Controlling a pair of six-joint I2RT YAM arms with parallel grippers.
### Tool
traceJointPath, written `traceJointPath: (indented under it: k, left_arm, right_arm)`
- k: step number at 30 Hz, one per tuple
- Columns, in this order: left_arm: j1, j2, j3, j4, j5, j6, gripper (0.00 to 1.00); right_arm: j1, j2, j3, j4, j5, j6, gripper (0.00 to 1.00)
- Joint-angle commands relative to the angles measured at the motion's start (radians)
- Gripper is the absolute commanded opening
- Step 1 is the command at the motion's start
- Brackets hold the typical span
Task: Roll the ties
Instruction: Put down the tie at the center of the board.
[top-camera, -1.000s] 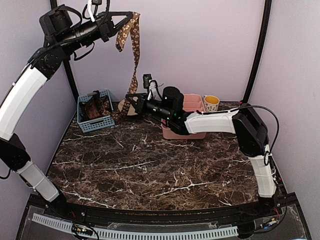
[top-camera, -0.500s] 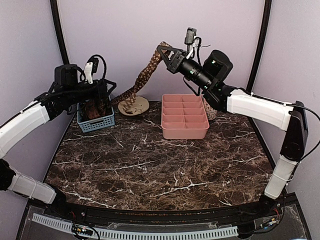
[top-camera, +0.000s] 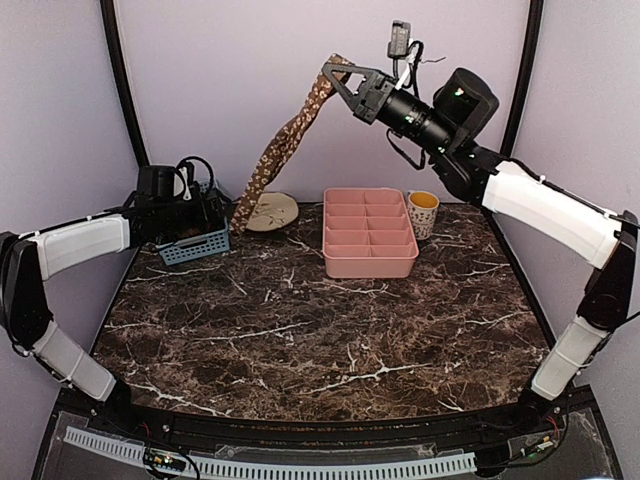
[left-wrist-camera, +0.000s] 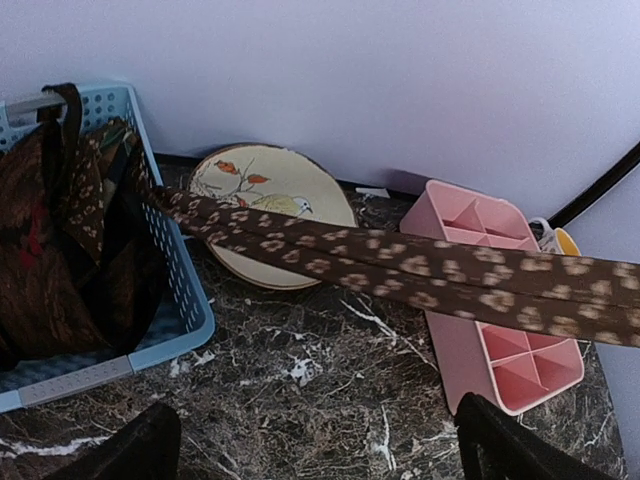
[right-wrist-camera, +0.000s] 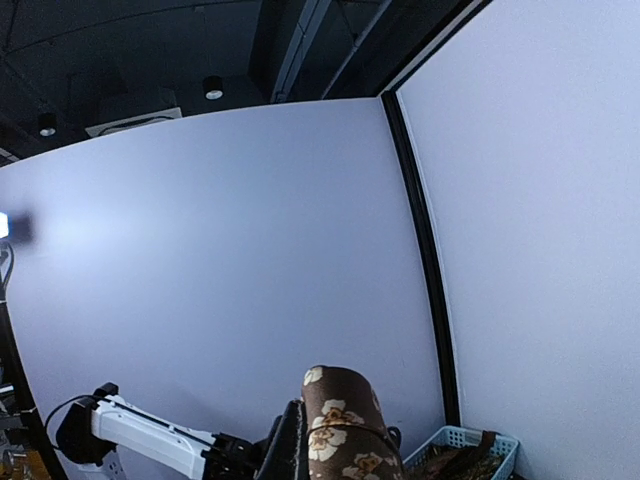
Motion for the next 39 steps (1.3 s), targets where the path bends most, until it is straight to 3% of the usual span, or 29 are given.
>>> traceJointPath:
  k: [1,6,9,12,13,17,21,25,30,35,39]
  left_arm:
    - [0.002,0.061,0.008,0.110,-0.020,-0.089,0.99]
    - [0.002,0.097,-0.055,0.292,-0.017,-0.181,0.99]
    - [0.003,0.100,-0.080,0.355,-0.023,-0.090,0.99]
    - [0.003,0.067,-0.146,0.434,-0.046,0.109,0.99]
    - [0.004,0.066,-0.154,0.440,-0.028,0.242,0.99]
    - [0.003,0.093,-0.122,0.335,-0.006,0.632,0.97]
    - [0.002,0.121,-0.138,0.336,0.026,0.881,0.97]
    - [0.003,0.200,-0.094,0.363,0.020,1.037,0.98]
    - [0.005,0.323,0.009,0.471,-0.064,1.096,0.93]
    - [0.010,0.420,0.121,0.562,-0.105,1.119,0.73]
    - [0.010,0.486,0.198,0.605,-0.121,1.142,0.64]
  right_arm:
    - [0.005,-0.054,0.061,0.021,-0.036,0.001,0.00]
    - [0.005,-0.054,0.083,0.012,-0.054,0.006,0.00]
    - [0.005,-0.054,0.089,-0.005,-0.047,-0.005,0.00]
    - [0.005,-0.088,0.101,-0.034,-0.038,-0.023,0.00]
    - [0.005,-0.092,0.108,-0.047,-0.034,-0.029,0.00]
    - [0.005,-0.090,0.132,-0.075,-0.028,-0.036,0.00]
    - [0.005,-0.081,0.151,-0.081,-0.034,-0.034,0.00]
    - [0.005,-0.079,0.154,-0.079,-0.039,-0.024,0.00]
    - [0.005,-0.093,0.140,-0.074,-0.038,-0.017,0.00]
    - [0.006,-0.120,0.132,-0.099,-0.024,-0.038,0.00]
    - [0.004,-0.138,0.128,-0.114,-0.017,-0.048,0.00]
